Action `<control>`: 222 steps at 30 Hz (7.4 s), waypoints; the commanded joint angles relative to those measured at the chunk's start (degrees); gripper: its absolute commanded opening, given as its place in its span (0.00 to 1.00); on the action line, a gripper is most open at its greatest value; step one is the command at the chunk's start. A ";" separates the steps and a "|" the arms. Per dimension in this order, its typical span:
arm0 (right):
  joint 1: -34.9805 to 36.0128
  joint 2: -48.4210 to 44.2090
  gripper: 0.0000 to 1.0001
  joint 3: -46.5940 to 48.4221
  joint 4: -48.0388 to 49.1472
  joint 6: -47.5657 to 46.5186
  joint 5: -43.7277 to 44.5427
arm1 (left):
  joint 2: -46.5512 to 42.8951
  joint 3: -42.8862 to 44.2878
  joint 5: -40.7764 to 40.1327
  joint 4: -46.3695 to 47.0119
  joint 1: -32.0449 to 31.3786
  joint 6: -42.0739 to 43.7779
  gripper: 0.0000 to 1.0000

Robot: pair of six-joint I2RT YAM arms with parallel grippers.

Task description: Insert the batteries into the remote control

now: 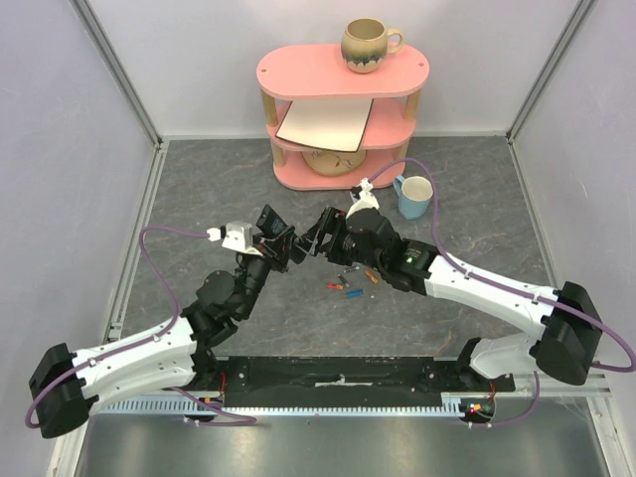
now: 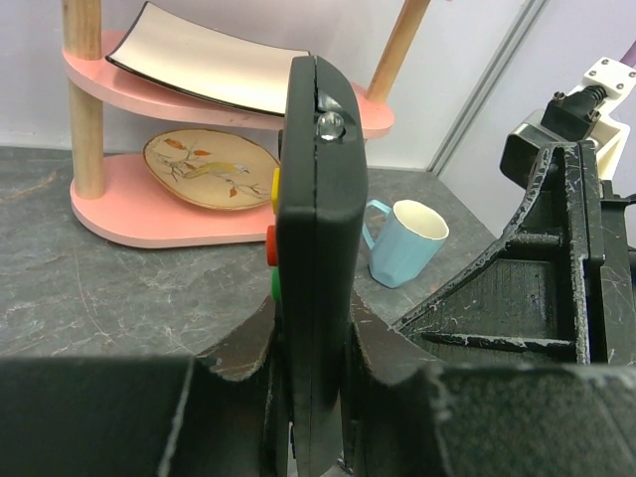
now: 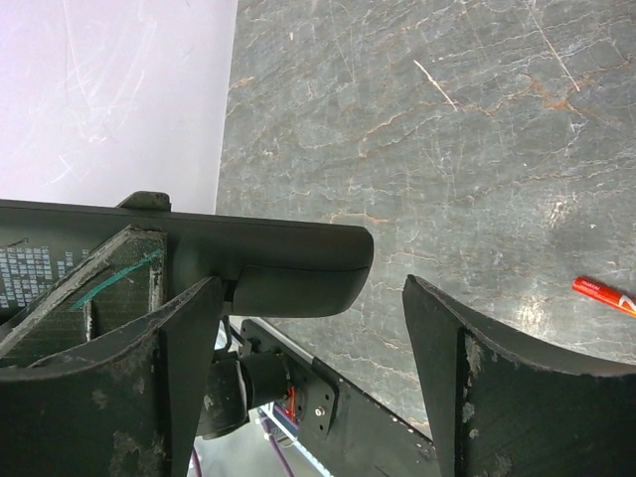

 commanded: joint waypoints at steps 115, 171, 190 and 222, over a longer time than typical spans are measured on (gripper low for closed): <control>-2.29 3.65 0.74 -2.45 -6.33 0.27 -1.22 | -3.38 5.86 -1.29 9.41 -0.71 8.89 0.02; 3.69 -32.21 0.98 -22.91 -3.78 -19.34 18.99 | 1.02 -9.50 14.56 -3.01 8.46 -31.20 0.02; 3.69 -18.51 0.97 -26.27 8.08 -18.27 11.08 | 28.16 -16.99 -4.53 40.32 3.78 -13.28 0.02; -1.76 9.71 0.86 -19.06 25.92 -0.08 -2.63 | 44.09 -19.10 -10.07 59.24 1.14 -7.47 0.02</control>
